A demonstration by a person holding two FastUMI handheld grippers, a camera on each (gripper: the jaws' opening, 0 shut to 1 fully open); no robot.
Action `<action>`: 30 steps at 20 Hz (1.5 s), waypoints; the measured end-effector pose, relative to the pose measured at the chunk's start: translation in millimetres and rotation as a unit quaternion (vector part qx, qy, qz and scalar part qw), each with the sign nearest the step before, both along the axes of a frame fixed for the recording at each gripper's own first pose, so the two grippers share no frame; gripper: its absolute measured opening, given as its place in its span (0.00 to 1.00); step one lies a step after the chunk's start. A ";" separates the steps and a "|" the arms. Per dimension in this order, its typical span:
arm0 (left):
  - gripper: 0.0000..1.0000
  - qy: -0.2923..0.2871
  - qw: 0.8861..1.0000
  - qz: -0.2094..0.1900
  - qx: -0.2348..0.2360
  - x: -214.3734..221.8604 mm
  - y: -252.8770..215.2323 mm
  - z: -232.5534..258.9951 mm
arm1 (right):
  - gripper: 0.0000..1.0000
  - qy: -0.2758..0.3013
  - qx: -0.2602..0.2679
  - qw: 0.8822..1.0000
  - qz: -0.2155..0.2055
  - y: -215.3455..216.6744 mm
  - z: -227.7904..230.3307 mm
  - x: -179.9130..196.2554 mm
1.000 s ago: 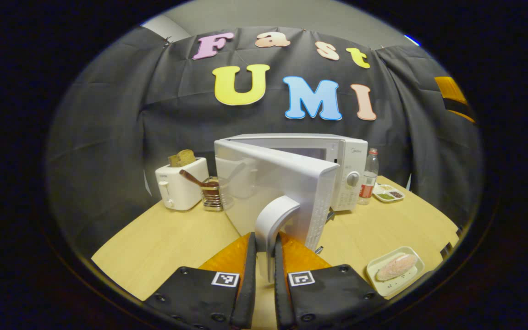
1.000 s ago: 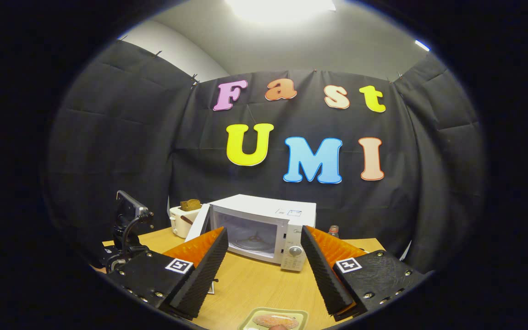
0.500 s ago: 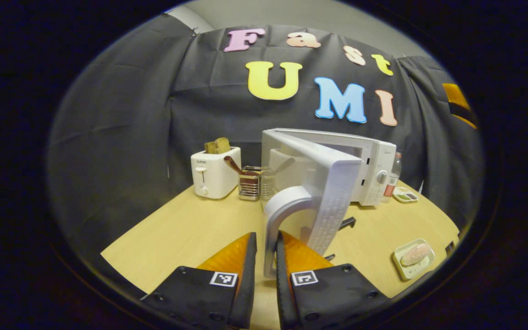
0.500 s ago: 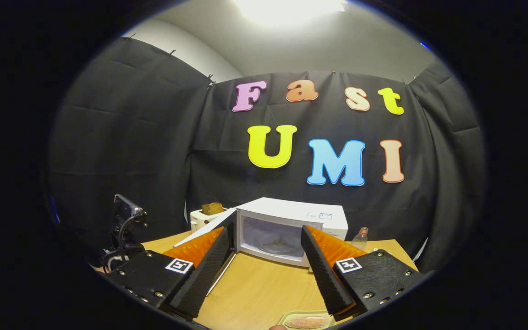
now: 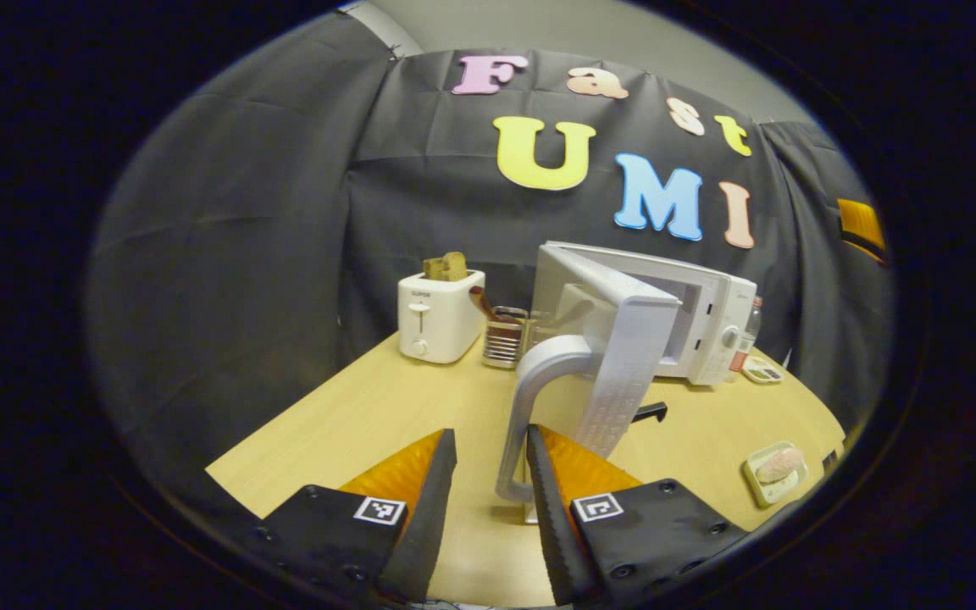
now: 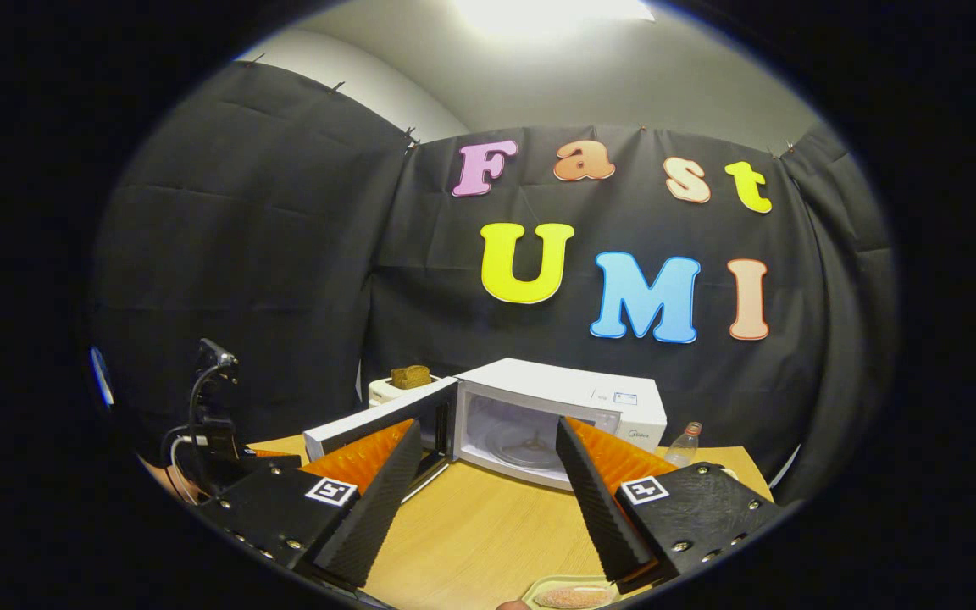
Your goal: Open the microwave oven with the left hand, put the food in, and close the microwave oven.
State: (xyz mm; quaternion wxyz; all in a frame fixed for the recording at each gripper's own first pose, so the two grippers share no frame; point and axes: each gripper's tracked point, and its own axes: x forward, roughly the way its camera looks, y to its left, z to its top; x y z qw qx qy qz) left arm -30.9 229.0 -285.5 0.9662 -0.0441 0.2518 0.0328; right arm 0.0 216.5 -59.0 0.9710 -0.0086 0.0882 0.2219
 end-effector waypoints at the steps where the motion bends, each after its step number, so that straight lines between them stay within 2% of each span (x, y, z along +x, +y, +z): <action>1: 0.57 0.001 1.000 0.021 0.000 -7.5 12.7 3.2 | 0.97 0.004 -0.003 1.000 0.008 -2.4 -1.6 0.9; 3: 0.53 -0.002 0.998 0.069 0.009 -24.4 36.9 15.7 | 0.98 0.009 -0.006 0.999 0.030 -8.1 -7.0 10.0; 4: 0.58 -0.007 0.996 0.089 0.015 -33.5 44.9 23.4 | 0.98 0.013 -0.009 0.999 0.041 -10.4 -11.5 15.4; 8: 0.93 -0.034 0.987 0.148 0.054 -59.8 61.7 72.0 | 0.98 0.032 -0.043 0.996 0.077 -36.3 -37.7 34.8; 10: 0.99 -0.053 0.983 0.161 0.072 -66.7 58.8 97.7 | 0.97 0.055 -0.070 0.991 0.102 -46.9 -61.0 44.4; 13: 0.94 -0.081 0.978 0.171 0.086 -71.7 46.2 133.3 | 0.98 0.098 -0.115 0.979 0.139 -65.9 -98.5 47.5; 16: 0.96 -0.098 0.976 0.170 0.095 -68.7 30.5 155.3 | 0.98 0.132 -0.154 0.963 0.176 -80.1 -133.9 40.2; 17: 0.98 -0.099 0.975 0.170 0.100 -69.8 28.8 157.1 | 0.98 0.141 -0.168 0.957 0.190 -83.3 -144.2 36.2; 20: 0.96 -0.103 0.974 0.167 0.112 -71.4 18.6 164.1 | 0.98 0.171 -0.208 0.933 0.239 -90.3 -172.4 16.9; 24: 0.96 -0.104 0.974 0.161 0.117 -73.2 6.2 167.3 | 0.98 0.206 -0.260 0.892 0.307 -99.7 -215.7 -22.8; 29: 0.97 -0.115 0.974 0.149 0.124 -76.1 -14.8 181.8 | 0.98 0.258 -0.315 0.841 0.357 -119.4 -258.1 -50.4; 30: 0.94 -0.116 0.974 0.145 0.126 -77.0 -18.8 184.2 | 0.98 0.262 -0.324 0.833 0.364 -121.3 -264.4 -52.5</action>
